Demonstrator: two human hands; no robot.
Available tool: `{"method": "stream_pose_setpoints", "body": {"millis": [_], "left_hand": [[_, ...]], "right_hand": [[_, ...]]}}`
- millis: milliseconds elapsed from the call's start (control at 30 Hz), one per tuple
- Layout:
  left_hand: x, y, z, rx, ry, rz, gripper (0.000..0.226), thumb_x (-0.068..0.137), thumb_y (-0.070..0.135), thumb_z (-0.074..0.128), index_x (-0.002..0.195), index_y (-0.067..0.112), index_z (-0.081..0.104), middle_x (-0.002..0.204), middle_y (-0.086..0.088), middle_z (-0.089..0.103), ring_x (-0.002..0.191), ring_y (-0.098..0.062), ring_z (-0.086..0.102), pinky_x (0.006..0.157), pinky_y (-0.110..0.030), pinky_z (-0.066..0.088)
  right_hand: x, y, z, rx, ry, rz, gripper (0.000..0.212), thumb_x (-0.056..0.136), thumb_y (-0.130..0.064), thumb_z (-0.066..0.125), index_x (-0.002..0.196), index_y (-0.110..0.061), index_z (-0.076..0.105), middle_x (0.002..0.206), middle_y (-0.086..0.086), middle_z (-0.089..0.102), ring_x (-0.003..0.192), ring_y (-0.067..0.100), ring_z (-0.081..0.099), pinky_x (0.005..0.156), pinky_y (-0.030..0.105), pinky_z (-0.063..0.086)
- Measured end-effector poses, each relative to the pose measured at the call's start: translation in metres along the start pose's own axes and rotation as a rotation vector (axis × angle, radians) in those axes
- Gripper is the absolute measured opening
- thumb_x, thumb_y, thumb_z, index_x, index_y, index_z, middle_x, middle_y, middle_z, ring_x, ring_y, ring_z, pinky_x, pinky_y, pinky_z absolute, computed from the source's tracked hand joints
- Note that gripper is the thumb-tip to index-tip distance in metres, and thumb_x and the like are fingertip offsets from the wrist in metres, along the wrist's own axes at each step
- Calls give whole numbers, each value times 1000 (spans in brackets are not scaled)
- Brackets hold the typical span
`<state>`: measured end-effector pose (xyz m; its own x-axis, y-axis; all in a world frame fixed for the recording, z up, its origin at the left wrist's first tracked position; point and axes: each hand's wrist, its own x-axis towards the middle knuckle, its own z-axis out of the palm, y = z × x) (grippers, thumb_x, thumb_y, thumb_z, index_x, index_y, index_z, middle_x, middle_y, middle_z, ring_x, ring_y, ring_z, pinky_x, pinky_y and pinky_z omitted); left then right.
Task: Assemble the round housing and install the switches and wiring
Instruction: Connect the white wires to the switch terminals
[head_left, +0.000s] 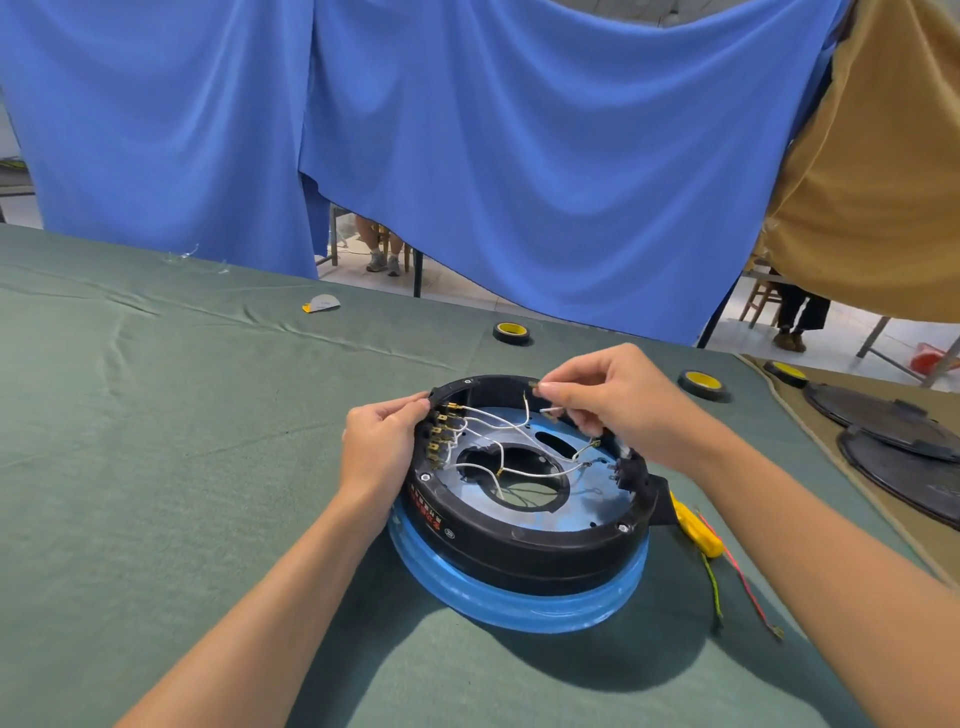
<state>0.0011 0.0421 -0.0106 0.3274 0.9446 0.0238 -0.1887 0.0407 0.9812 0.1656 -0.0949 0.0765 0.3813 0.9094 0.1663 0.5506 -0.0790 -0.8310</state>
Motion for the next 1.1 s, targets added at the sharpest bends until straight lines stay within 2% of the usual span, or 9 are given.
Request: {"method": "stream_pose_setpoints", "body": {"millis": [167, 233, 300, 400, 467, 667, 833, 933, 1100], "left_hand": [[-6, 0, -4, 35, -7, -15, 23, 72, 30, 64, 77, 15, 80, 88, -12, 76, 92, -35, 70, 91, -52, 53], [-11, 0, -4, 39, -35, -4, 23, 69, 33, 61, 75, 22, 80, 90, -8, 76, 95, -31, 70, 93, -52, 52], [-15, 2, -3, 60, -44, 31, 25, 70, 31, 62, 88, 28, 79, 108, -1, 74, 112, -19, 64, 103, -47, 46], [-14, 0, -3, 145, -24, 92, 32, 82, 23, 63, 111, 12, 72, 127, -4, 66, 126, -14, 54, 112, -44, 38], [-12, -3, -4, 171, -12, 107, 32, 87, 20, 62, 116, 10, 70, 130, -5, 64, 127, -14, 54, 113, -43, 36], [-10, -3, -5, 184, -42, 106, 30, 90, 16, 60, 118, 9, 69, 132, -6, 63, 128, -13, 52, 114, -42, 35], [-14, 0, -4, 179, -71, 106, 50, 74, 34, 57, 117, 11, 71, 131, -4, 63, 128, -12, 52, 114, -43, 35], [-13, 0, -4, 185, -77, 105, 53, 73, 35, 55, 117, 10, 71, 130, -6, 64, 127, -13, 53, 113, -43, 36], [-11, -3, -3, 191, -69, 94, 56, 70, 38, 53, 116, 11, 72, 125, -5, 67, 123, -17, 57, 110, -45, 39]], "right_hand": [[8, -9, 43, 113, -51, 128, 11, 88, -8, 69, 78, -9, 73, 54, -3, 61, 47, 7, 46, 44, 17, 37], [11, -11, 53, 60, -51, 172, 12, 89, -9, 68, 77, -9, 73, 56, -2, 63, 51, 9, 47, 45, 19, 38], [15, -13, 61, -11, -26, 208, 11, 89, -11, 69, 79, -10, 74, 63, 1, 66, 55, 12, 49, 47, 21, 39], [19, -14, 69, -154, 51, 212, 10, 89, -16, 69, 80, -16, 73, 73, 1, 68, 50, 8, 58, 51, 19, 41], [20, -15, 76, -227, 44, 177, 10, 90, -18, 68, 81, -18, 70, 78, 1, 70, 44, 3, 61, 54, 19, 45], [20, -15, 86, -304, 71, 174, 11, 93, -13, 63, 84, -19, 66, 94, 4, 68, 50, 8, 67, 52, 16, 49], [18, -16, 85, -310, 84, 157, 13, 93, -11, 62, 85, -19, 69, 95, 6, 67, 47, 7, 66, 50, 12, 48], [19, -15, 84, -296, 82, 169, 9, 93, -13, 64, 94, -15, 73, 91, 5, 69, 46, 4, 65, 43, 6, 40], [19, -13, 85, -285, 82, 160, 10, 91, -14, 66, 97, -13, 74, 87, 4, 70, 48, 5, 66, 43, 6, 41]]}}
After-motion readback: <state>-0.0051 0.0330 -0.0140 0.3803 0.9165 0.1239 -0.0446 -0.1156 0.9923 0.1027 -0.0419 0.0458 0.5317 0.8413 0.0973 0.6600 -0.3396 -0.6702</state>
